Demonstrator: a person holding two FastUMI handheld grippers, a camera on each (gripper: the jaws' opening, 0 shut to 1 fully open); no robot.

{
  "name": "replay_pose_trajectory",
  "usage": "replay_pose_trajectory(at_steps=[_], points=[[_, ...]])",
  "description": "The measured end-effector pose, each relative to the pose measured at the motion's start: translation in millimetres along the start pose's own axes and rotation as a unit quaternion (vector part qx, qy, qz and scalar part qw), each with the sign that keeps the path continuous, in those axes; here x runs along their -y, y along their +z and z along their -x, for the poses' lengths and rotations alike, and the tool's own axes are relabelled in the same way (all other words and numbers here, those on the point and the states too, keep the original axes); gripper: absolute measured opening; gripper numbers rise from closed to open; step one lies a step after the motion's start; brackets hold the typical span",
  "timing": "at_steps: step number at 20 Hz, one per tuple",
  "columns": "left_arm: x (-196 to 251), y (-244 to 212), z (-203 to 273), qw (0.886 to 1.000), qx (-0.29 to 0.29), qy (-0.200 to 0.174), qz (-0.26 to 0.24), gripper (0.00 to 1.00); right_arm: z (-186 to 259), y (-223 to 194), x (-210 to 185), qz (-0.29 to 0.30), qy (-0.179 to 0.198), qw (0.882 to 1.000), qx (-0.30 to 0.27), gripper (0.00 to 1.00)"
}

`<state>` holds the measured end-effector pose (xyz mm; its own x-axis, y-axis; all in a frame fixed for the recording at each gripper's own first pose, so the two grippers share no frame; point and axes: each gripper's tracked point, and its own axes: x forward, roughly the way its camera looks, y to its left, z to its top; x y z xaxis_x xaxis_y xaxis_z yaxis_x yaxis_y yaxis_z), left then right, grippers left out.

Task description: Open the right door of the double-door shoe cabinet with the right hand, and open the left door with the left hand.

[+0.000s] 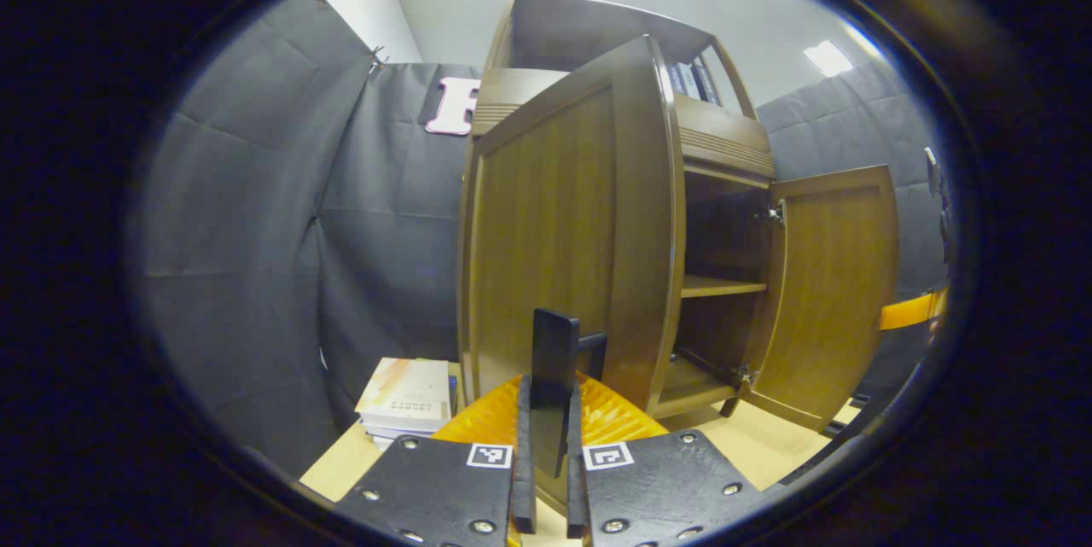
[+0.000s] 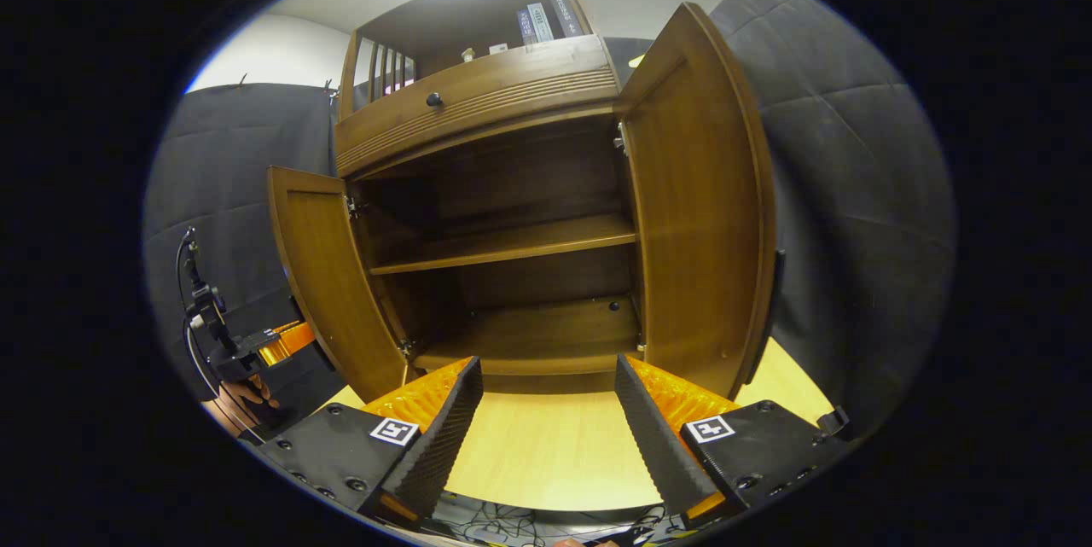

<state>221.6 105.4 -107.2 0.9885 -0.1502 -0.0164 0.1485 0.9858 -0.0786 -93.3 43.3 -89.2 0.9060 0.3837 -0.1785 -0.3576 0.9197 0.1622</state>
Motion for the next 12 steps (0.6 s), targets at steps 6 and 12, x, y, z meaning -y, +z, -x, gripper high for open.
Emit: replay_pose_trajectory(at_steps=[6, 12], points=[[-67.8, 13.5, 27.4, 0.999, 0.014, 0.027, -0.011, 0.17, -21.5, 11.1, -25.8, 0.013, 0.020, 1.000, 0.000, 0.93], [-137.0, 4.0, 30.8, 0.999, -0.003, 0.019, -0.026, 0.14, -38.2, 23.7, -35.8, 0.041, 0.014, 0.999, -0.004, 1.00]])
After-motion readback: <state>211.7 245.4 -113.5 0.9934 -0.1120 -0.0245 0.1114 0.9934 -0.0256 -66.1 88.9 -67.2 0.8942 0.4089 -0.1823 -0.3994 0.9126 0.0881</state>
